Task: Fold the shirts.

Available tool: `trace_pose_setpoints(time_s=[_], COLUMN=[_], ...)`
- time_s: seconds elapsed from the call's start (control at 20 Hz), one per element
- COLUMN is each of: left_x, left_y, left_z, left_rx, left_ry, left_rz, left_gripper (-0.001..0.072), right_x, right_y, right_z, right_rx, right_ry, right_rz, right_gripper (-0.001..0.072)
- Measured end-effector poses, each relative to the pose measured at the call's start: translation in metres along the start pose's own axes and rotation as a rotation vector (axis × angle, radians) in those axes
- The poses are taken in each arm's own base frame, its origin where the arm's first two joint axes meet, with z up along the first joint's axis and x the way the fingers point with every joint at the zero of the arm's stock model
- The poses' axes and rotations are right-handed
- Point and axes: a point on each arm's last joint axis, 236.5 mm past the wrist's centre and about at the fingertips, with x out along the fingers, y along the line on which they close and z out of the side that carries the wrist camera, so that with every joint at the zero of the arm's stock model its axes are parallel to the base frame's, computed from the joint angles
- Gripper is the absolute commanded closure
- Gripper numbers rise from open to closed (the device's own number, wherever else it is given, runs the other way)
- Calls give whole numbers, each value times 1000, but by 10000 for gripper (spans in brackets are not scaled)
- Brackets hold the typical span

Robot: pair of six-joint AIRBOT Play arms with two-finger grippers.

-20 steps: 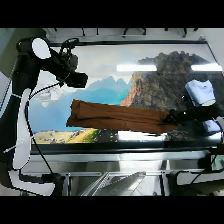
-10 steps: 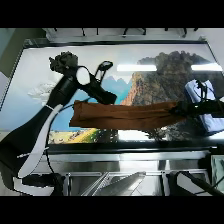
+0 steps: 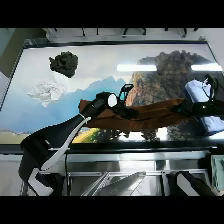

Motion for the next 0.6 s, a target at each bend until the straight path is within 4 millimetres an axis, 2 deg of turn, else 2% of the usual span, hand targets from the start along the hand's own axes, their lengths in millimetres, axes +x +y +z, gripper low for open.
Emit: trace_pose_setpoints(time_s=[0.3,0.6], left_x=[38,49], left_y=[4,7], left_z=[-8,-6], left_rx=[-100,-159], left_ry=[23,13], left_rz=[-42,-48], left_gripper=[694,694], right_x=[7,4], right_y=[46,119], right_z=[-4,-1], right_rx=[-66,-163], right_ry=[21,15], right_rz=[102,250], right_gripper=[687,688])
